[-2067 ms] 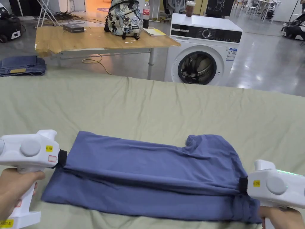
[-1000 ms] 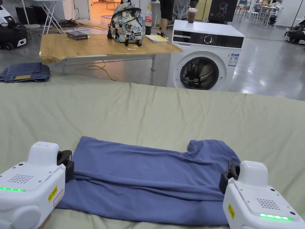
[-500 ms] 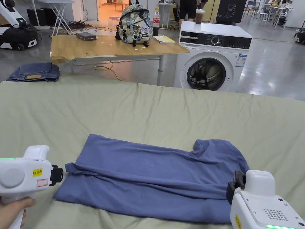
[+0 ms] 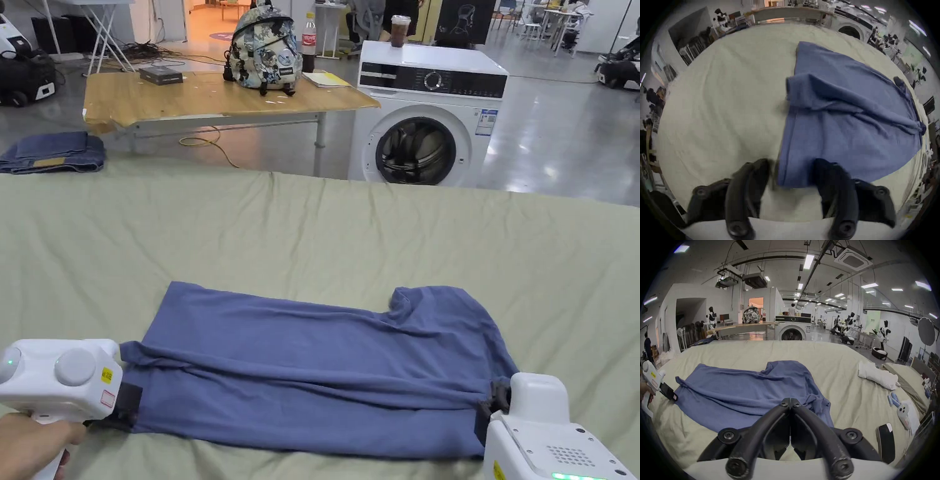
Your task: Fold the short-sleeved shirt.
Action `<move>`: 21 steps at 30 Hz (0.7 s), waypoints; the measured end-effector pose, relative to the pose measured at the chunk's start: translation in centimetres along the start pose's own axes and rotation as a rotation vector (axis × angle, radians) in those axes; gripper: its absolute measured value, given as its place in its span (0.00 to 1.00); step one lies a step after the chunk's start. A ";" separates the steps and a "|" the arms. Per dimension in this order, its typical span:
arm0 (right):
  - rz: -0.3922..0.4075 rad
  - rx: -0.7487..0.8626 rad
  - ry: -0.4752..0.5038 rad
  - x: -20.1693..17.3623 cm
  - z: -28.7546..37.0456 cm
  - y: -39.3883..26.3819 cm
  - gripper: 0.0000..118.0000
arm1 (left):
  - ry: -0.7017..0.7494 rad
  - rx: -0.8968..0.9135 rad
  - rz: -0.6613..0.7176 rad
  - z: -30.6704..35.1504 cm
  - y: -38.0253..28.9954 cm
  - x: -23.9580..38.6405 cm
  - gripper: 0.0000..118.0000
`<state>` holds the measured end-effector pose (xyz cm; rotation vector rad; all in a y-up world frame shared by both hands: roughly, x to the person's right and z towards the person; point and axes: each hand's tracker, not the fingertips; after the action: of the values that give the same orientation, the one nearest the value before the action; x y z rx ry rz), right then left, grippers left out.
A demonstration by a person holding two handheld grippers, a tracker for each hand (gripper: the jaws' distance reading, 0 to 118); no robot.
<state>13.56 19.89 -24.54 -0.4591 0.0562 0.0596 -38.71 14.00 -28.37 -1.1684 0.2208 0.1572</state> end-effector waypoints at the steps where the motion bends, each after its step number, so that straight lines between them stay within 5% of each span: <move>1: 0.000 -0.007 -0.004 0.3 -0.1 -0.1 0.00 | -0.009 0.015 -0.027 0.3 -0.2 0.4 0.17; 2: -0.001 -0.015 -0.008 0.4 0.0 -0.3 0.00 | -0.019 0.021 -0.053 0.5 -0.3 0.7 0.03; 12: 0.010 -0.174 -0.028 6.1 -2.8 0.9 0.02 | -0.100 0.083 -0.005 2.5 -2.3 0.2 0.02; 13: 0.007 -0.192 -0.022 6.8 -3.4 1.1 0.11 | -0.105 0.088 -0.005 2.7 -2.5 0.1 0.02; 15: 0.007 -0.264 0.005 7.6 -4.6 1.6 0.50 | -0.115 0.095 0.002 3.1 -2.6 0.1 0.02; 16: -0.008 -0.285 0.017 8.1 -5.4 1.7 0.61 | -0.117 0.100 0.003 2.4 -1.8 -1.0 0.02; 21: -0.008 -0.460 0.039 8.7 -9.8 0.2 0.73 | -0.119 0.108 -0.001 2.3 -1.4 -1.4 0.02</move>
<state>21.80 16.11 -33.97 -0.9205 0.0795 0.0558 -39.54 15.53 -25.92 -1.0479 0.1223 0.2103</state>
